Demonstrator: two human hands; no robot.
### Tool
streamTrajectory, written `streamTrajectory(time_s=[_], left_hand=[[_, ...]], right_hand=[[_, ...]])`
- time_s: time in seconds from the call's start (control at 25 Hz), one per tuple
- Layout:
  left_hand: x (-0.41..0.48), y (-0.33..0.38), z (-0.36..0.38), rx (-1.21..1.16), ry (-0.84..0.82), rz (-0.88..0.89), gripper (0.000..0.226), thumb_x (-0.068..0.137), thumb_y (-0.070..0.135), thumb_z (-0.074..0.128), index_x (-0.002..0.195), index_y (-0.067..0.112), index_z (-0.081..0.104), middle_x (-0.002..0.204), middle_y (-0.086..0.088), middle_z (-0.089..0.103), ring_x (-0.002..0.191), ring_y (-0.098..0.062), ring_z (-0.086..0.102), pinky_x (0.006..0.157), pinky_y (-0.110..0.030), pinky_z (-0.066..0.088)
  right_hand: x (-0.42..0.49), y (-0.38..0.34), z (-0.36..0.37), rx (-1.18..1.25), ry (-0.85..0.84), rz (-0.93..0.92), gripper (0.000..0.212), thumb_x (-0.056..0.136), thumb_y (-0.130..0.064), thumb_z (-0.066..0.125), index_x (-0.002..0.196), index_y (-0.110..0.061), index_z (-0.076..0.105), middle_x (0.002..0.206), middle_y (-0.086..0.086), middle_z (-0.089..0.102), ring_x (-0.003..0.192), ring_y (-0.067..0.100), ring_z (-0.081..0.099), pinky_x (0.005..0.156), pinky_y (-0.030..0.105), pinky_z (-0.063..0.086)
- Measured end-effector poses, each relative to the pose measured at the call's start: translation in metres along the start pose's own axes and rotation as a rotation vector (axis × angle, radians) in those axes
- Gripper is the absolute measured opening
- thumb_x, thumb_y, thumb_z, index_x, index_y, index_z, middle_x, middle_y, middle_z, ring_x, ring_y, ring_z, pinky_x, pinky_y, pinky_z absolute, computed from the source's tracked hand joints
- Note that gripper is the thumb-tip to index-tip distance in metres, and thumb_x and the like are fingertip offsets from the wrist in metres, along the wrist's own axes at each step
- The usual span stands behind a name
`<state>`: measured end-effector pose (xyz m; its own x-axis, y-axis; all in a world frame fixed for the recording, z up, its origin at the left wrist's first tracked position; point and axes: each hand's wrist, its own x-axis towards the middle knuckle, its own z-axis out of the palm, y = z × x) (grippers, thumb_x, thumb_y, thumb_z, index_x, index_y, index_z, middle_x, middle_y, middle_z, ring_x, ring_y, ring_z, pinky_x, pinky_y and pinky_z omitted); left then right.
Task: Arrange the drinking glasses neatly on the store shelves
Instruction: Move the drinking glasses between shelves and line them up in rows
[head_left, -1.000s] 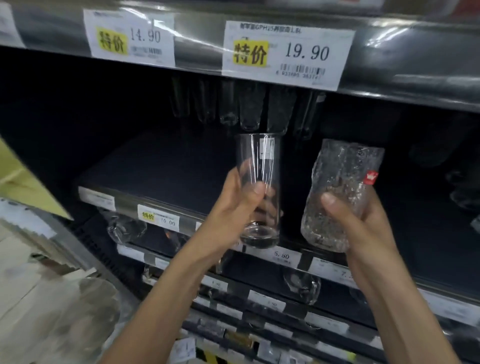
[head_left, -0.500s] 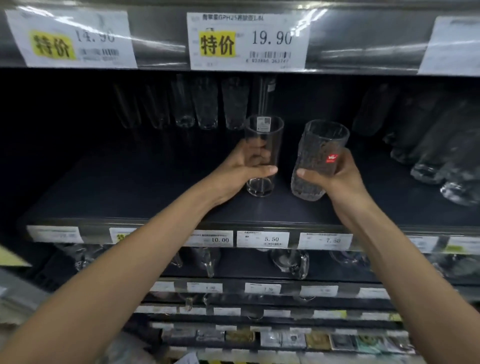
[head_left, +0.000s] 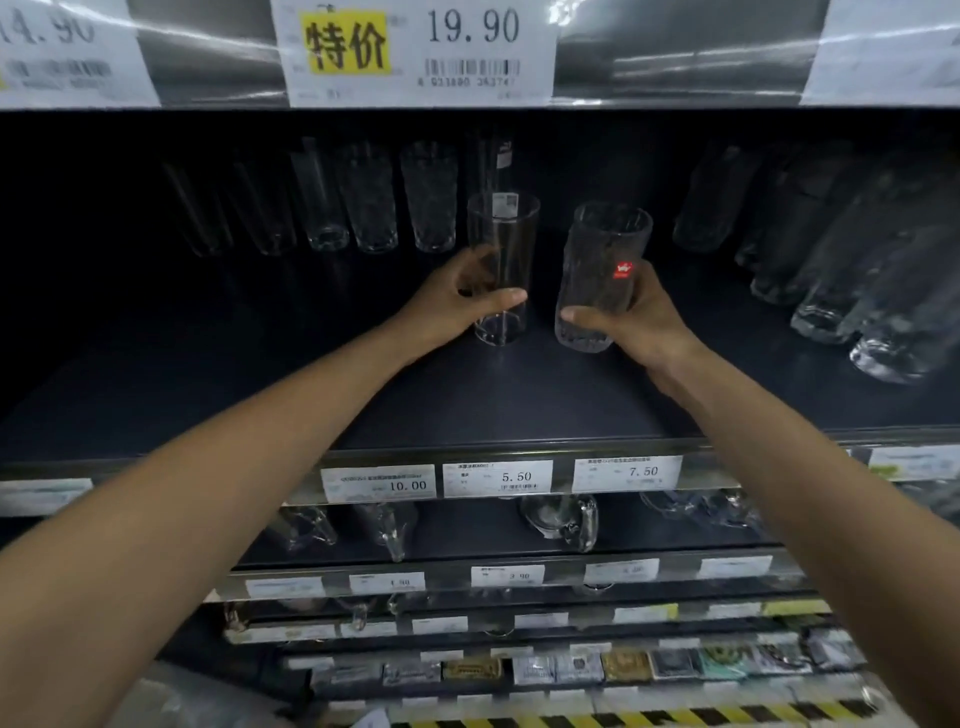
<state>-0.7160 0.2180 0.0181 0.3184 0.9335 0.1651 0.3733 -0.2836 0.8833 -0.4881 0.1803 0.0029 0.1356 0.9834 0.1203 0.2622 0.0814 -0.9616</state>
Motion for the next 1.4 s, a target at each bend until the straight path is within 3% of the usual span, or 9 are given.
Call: streamTrajectory(time_s=[0.16,0.24,0.36,0.52,0.84,1.0,1.24,1.4], left_hand=[[0.027,-0.019,0.005,-0.036,0.145,-0.004,0.062,0.087,0.036,0.074,0.142,0.022,0.048,0.117,-0.006,0.063,0.106,-0.010,0.058,0.075,-0.004,0.044],[0.040,-0.027,0.009,-0.076,0.207,-0.007,0.057,0.088,0.034,0.074,0.138,0.018,0.051,0.119,-0.007,0.063,0.106,-0.011,0.058,0.072,0.000,0.044],[0.058,-0.036,0.011,-0.120,0.277,-0.005,0.057,0.084,0.036,0.077,0.130,0.018,0.049,0.117,-0.008,0.066,0.108,-0.014,0.062,0.077,-0.009,0.046],[0.078,-0.043,0.011,-0.155,0.327,0.000,0.051,0.078,0.034,0.083,0.110,0.015,0.048,0.113,-0.010,0.069,0.109,-0.019,0.065,0.082,-0.020,0.051],[0.102,-0.048,0.011,-0.122,0.321,0.077,0.044,0.077,0.039,0.084,0.094,0.022,0.047,0.105,-0.015,0.068,0.103,-0.024,0.066,0.087,-0.035,0.055],[0.103,-0.048,0.010,-0.150,0.313,0.060,0.044,0.080,0.036,0.082,0.101,0.017,0.049,0.106,-0.012,0.067,0.104,-0.022,0.065,0.085,-0.030,0.053],[0.105,-0.048,0.008,-0.192,0.320,0.027,0.046,0.080,0.035,0.081,0.106,0.015,0.050,0.108,-0.006,0.065,0.102,-0.014,0.062,0.077,-0.019,0.047],[0.108,-0.053,0.005,-0.203,0.339,0.026,0.051,0.076,0.040,0.084,0.108,0.015,0.053,0.111,-0.005,0.065,0.103,-0.014,0.063,0.079,-0.020,0.048]], right_hand=[[0.028,0.007,0.011,-0.106,-0.004,-0.015,0.093,0.060,-0.041,0.089,0.136,-0.012,0.045,0.118,-0.007,0.065,0.105,0.003,0.065,0.096,0.029,0.053],[0.040,0.009,0.017,-0.100,0.021,-0.010,0.087,0.067,-0.035,0.088,0.136,-0.012,0.039,0.116,-0.010,0.061,0.104,0.003,0.061,0.097,0.026,0.050],[0.061,0.013,0.024,-0.097,0.083,-0.013,0.080,0.074,-0.027,0.086,0.134,-0.014,0.035,0.115,-0.009,0.057,0.108,0.008,0.058,0.097,0.026,0.048],[0.086,0.015,0.035,-0.120,0.127,-0.038,0.074,0.072,-0.032,0.086,0.132,-0.016,0.045,0.120,-0.006,0.062,0.109,0.011,0.061,0.099,0.029,0.050],[0.133,0.017,0.045,-0.227,0.184,-0.060,0.067,0.074,-0.041,0.084,0.130,-0.018,0.057,0.123,-0.003,0.067,0.111,0.013,0.063,0.097,0.029,0.052],[0.147,0.018,0.046,-0.221,0.242,-0.043,0.077,0.066,-0.048,0.087,0.129,-0.017,0.054,0.122,-0.004,0.067,0.111,0.013,0.063,0.097,0.029,0.052],[0.157,0.019,0.050,-0.328,0.219,-0.070,0.069,0.072,-0.054,0.079,0.130,-0.023,0.055,0.127,-0.002,0.066,0.117,0.019,0.061,0.100,0.037,0.051],[0.157,0.020,0.049,-0.430,0.155,-0.076,0.087,0.054,-0.066,0.076,0.130,-0.029,0.053,0.127,-0.005,0.066,0.119,0.021,0.060,0.103,0.042,0.047]])
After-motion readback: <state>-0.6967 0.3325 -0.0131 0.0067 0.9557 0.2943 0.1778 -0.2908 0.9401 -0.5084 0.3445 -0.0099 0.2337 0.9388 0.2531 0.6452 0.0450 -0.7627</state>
